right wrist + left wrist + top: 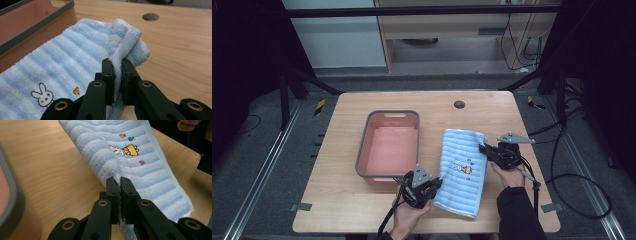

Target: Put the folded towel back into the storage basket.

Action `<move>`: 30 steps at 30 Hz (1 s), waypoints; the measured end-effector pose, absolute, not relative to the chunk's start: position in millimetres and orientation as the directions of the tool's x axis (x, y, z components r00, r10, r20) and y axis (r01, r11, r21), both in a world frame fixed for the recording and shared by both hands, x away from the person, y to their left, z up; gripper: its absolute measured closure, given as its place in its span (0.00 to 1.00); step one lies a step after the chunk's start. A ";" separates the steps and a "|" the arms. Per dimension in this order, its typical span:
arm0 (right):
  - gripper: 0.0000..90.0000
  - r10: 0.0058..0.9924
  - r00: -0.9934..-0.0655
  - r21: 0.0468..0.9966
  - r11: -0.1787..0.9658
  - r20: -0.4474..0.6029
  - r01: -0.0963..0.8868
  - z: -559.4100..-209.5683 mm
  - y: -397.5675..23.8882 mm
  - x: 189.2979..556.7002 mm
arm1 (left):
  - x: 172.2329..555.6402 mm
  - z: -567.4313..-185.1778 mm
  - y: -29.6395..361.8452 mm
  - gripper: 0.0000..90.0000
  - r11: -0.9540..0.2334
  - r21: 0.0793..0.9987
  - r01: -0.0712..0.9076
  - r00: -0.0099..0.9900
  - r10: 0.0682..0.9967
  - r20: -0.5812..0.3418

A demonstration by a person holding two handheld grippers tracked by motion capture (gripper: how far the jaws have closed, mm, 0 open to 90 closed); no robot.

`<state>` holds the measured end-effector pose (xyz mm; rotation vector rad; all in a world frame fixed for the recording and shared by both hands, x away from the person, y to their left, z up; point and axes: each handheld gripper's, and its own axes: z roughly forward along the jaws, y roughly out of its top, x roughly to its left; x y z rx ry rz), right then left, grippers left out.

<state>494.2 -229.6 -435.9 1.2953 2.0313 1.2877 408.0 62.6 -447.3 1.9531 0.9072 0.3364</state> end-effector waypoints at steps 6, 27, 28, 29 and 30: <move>0.92 0.864 -0.491 0.885 0.142 0.108 0.444 -417.1 -222.8 493.1 | 407.4 -431.3 69.6 0.96 -0.292 0.855 0.428 0.688 0.719 -0.099; 0.92 0.856 -0.517 0.942 0.167 0.007 0.291 -351.3 -182.4 493.8 | 405.2 -384.8 96.3 0.96 -0.263 0.904 0.336 0.679 0.733 -0.039; 0.92 0.856 -0.517 0.942 0.167 0.007 0.291 -351.3 -182.4 493.8 | 405.3 -383.3 97.9 0.96 -0.263 0.905 0.333 0.677 0.735 -0.036; 0.92 0.854 -0.520 0.943 0.169 0.005 0.287 -349.3 -180.4 494.2 | 405.5 -381.4 99.7 0.96 -0.265 0.907 0.329 0.673 0.739 -0.028; 0.92 0.853 -0.522 0.945 0.168 0.004 0.280 -346.7 -178.1 494.7 | 405.2 -379.9 101.0 0.96 -0.258 0.909 0.328 0.671 0.741 -0.031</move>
